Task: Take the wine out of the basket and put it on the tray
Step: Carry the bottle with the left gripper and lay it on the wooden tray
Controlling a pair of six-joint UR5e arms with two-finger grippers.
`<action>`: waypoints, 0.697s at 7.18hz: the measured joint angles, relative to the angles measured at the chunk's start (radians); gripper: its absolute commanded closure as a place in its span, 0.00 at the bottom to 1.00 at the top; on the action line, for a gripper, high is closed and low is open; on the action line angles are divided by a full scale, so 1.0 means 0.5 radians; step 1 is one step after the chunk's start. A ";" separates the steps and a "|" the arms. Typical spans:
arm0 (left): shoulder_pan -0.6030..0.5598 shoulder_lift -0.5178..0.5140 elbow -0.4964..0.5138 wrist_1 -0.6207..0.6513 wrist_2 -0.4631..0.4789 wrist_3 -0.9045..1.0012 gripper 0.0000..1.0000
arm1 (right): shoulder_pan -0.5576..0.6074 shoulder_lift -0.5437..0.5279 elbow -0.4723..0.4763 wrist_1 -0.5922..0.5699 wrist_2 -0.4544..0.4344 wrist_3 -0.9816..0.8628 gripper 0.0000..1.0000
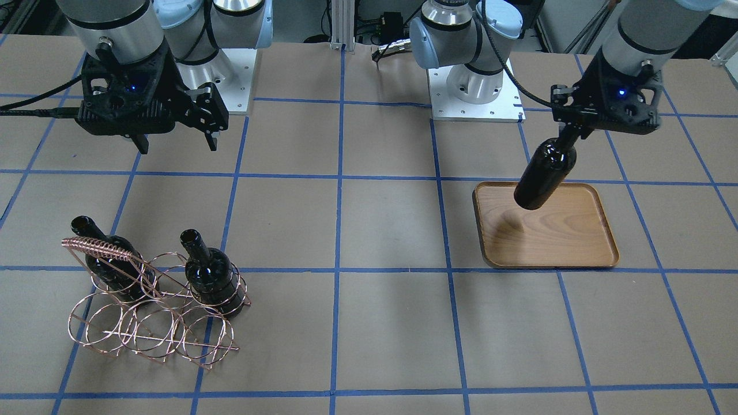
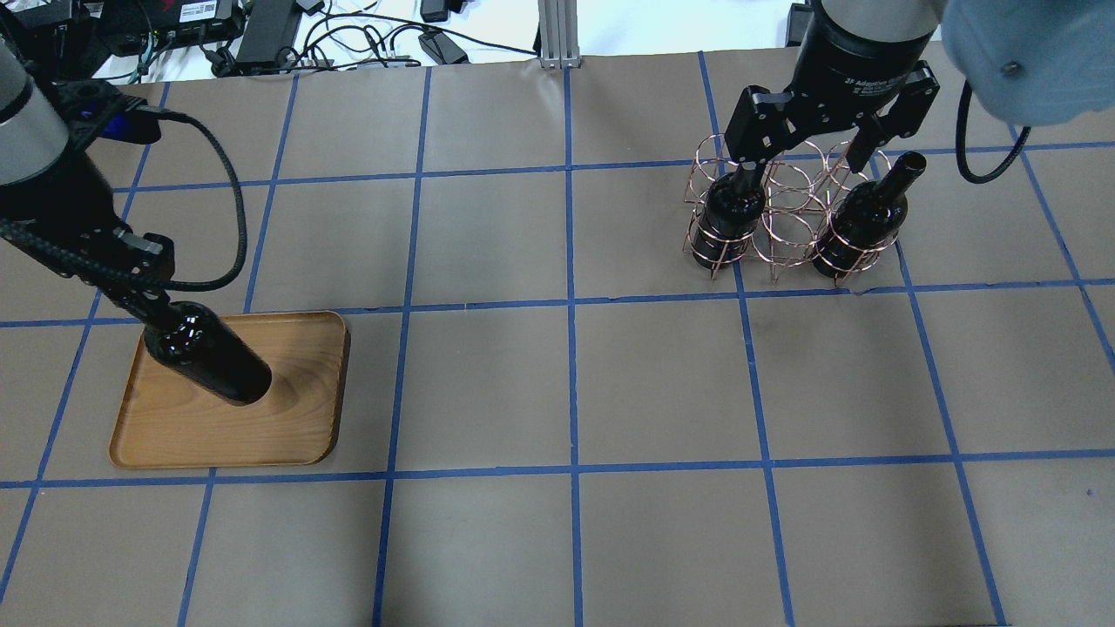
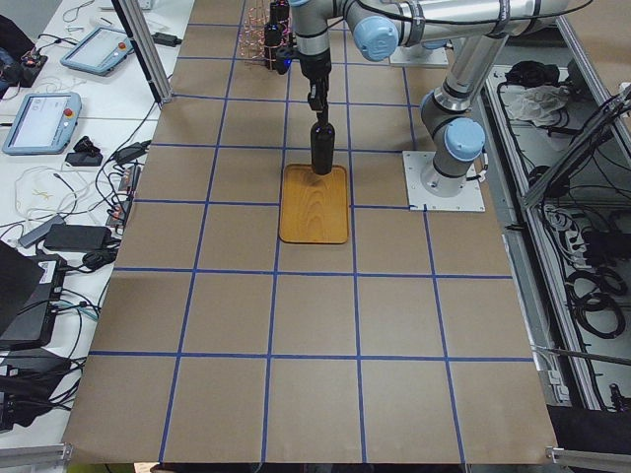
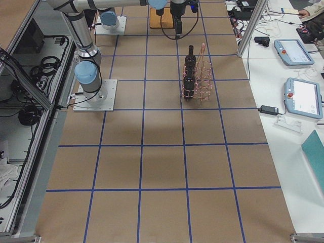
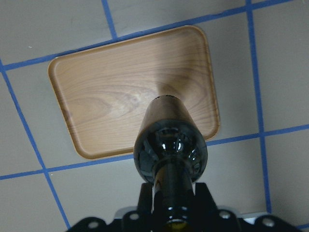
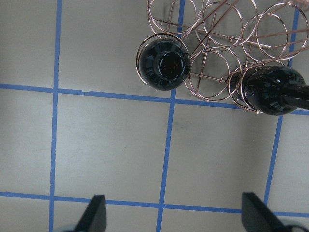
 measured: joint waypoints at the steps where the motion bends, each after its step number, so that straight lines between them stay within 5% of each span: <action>1: 0.114 0.003 -0.067 0.113 -0.040 0.122 1.00 | 0.000 0.000 0.000 0.000 0.001 0.000 0.00; 5: 0.291 -0.068 -0.239 0.388 -0.131 0.339 0.97 | 0.000 -0.005 0.024 -0.003 0.000 -0.001 0.00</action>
